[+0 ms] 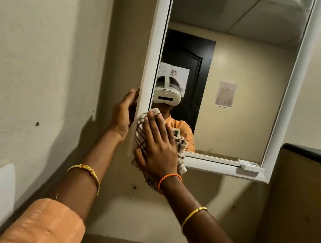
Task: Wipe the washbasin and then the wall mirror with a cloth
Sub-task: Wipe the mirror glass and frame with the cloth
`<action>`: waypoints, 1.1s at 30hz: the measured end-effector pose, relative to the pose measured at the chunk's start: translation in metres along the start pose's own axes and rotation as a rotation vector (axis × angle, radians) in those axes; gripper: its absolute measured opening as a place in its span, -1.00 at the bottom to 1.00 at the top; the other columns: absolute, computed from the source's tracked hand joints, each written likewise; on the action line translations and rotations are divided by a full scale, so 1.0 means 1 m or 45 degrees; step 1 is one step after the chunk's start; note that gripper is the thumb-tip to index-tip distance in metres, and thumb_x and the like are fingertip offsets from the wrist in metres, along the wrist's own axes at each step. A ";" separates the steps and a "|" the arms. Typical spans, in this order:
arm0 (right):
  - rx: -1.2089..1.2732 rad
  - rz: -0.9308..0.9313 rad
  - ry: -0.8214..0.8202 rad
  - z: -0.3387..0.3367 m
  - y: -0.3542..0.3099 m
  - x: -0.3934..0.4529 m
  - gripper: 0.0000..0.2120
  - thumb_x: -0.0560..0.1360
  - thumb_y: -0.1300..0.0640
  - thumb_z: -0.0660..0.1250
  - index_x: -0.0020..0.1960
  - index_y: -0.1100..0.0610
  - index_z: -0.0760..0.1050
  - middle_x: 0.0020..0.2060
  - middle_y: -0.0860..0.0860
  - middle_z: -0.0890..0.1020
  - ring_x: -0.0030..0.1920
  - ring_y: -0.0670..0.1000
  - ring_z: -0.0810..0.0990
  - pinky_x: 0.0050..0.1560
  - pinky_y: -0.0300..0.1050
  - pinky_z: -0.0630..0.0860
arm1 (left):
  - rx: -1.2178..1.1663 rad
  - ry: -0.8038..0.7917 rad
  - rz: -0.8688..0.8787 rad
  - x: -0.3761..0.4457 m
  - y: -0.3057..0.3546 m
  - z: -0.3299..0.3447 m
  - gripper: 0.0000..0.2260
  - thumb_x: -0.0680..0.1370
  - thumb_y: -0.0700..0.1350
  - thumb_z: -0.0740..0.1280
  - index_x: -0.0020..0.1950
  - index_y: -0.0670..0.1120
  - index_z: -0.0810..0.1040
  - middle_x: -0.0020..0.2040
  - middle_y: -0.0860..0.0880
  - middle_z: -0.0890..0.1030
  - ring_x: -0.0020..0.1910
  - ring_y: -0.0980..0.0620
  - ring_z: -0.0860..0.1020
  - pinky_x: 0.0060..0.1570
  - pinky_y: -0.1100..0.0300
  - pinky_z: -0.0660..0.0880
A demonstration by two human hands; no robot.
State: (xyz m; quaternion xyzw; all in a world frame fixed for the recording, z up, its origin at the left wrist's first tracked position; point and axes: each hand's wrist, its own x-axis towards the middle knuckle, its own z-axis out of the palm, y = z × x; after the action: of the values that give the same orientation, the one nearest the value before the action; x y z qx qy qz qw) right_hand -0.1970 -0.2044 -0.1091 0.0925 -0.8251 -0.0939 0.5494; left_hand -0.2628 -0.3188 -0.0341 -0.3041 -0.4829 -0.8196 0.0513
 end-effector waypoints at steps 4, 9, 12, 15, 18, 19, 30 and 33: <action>-0.075 -0.126 -0.062 -0.014 0.026 0.007 -0.36 0.49 -0.06 0.14 0.52 0.12 0.14 0.51 0.08 0.17 0.53 0.08 0.06 0.49 0.16 0.08 | 0.300 0.172 0.208 -0.018 -0.010 0.012 -0.67 0.61 -0.05 0.20 0.31 -0.17 0.49 0.26 -0.02 0.54 0.20 0.16 0.50 0.01 0.59 0.41; -0.104 0.234 0.175 -0.038 0.077 0.020 -0.37 0.48 -0.08 0.14 0.50 0.11 0.20 0.50 0.07 0.22 0.52 0.08 0.11 0.49 0.12 0.07 | 0.481 0.271 0.247 -0.041 -0.038 0.017 -0.56 0.63 -0.01 0.14 0.49 -0.09 0.25 0.44 -0.02 0.36 0.32 0.19 0.33 0.08 0.59 0.28; -0.095 0.469 0.292 -0.055 0.120 0.010 -0.36 0.45 -0.08 0.13 0.49 0.13 0.21 0.49 0.08 0.23 0.51 0.10 0.13 0.50 0.06 0.01 | 0.522 0.251 0.236 -0.047 -0.041 0.016 -0.61 0.62 -0.03 0.15 0.43 -0.10 0.35 0.32 -0.02 0.48 0.22 0.18 0.40 -0.05 0.64 0.33; -0.028 0.698 0.375 -0.058 0.128 -0.002 -0.34 0.44 -0.05 0.10 0.50 0.14 0.18 0.50 0.09 0.21 0.52 0.11 0.10 0.50 0.10 0.04 | 0.549 0.229 0.211 -0.046 -0.037 0.010 -0.63 0.61 -0.05 0.19 0.39 -0.13 0.40 0.18 0.07 0.50 0.16 0.16 0.43 -0.13 0.67 0.31; 0.063 0.845 0.432 -0.051 0.105 0.007 -0.33 0.44 -0.05 0.11 0.50 0.17 0.17 0.50 0.12 0.19 0.52 0.15 0.10 0.48 0.15 0.10 | 0.580 0.205 0.213 -0.048 -0.035 0.010 -0.63 0.62 -0.06 0.18 0.40 -0.12 0.39 0.14 0.10 0.47 0.16 0.17 0.43 -0.12 0.66 0.33; 0.077 0.816 0.415 -0.047 0.092 0.012 -0.34 0.45 -0.06 0.12 0.50 0.18 0.19 0.50 0.13 0.20 0.51 0.16 0.11 0.48 0.15 0.11 | 0.579 0.199 0.214 -0.048 -0.034 0.010 -0.63 0.62 -0.06 0.17 0.41 -0.12 0.38 0.15 0.11 0.46 0.17 0.18 0.41 -0.04 0.57 0.34; 0.108 0.103 0.064 -0.012 0.004 -0.020 -0.55 0.49 0.14 0.17 0.37 0.08 0.43 0.40 0.04 0.41 0.47 0.10 0.27 0.45 0.12 0.20 | 0.613 0.227 0.272 -0.044 -0.038 0.007 -0.73 0.63 -0.15 0.15 0.29 -0.17 0.47 0.07 0.06 0.56 0.03 0.26 0.52 -0.08 0.64 0.35; 0.040 0.101 0.056 -0.021 0.024 -0.041 -0.56 0.43 0.23 0.23 0.31 0.10 0.49 0.35 0.05 0.48 0.41 0.13 0.37 0.39 0.16 0.28 | 0.645 0.242 0.277 -0.048 -0.039 0.008 -0.64 0.63 -0.06 0.16 0.40 -0.12 0.39 0.23 0.06 0.49 0.23 0.16 0.42 0.07 0.56 0.33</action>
State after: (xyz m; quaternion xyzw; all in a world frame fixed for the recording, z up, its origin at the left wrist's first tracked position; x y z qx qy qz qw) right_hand -0.1635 -0.1713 -0.1318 0.0702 -0.8173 -0.0570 0.5691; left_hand -0.2349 -0.3015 -0.0869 -0.2535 -0.6296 -0.6875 0.2582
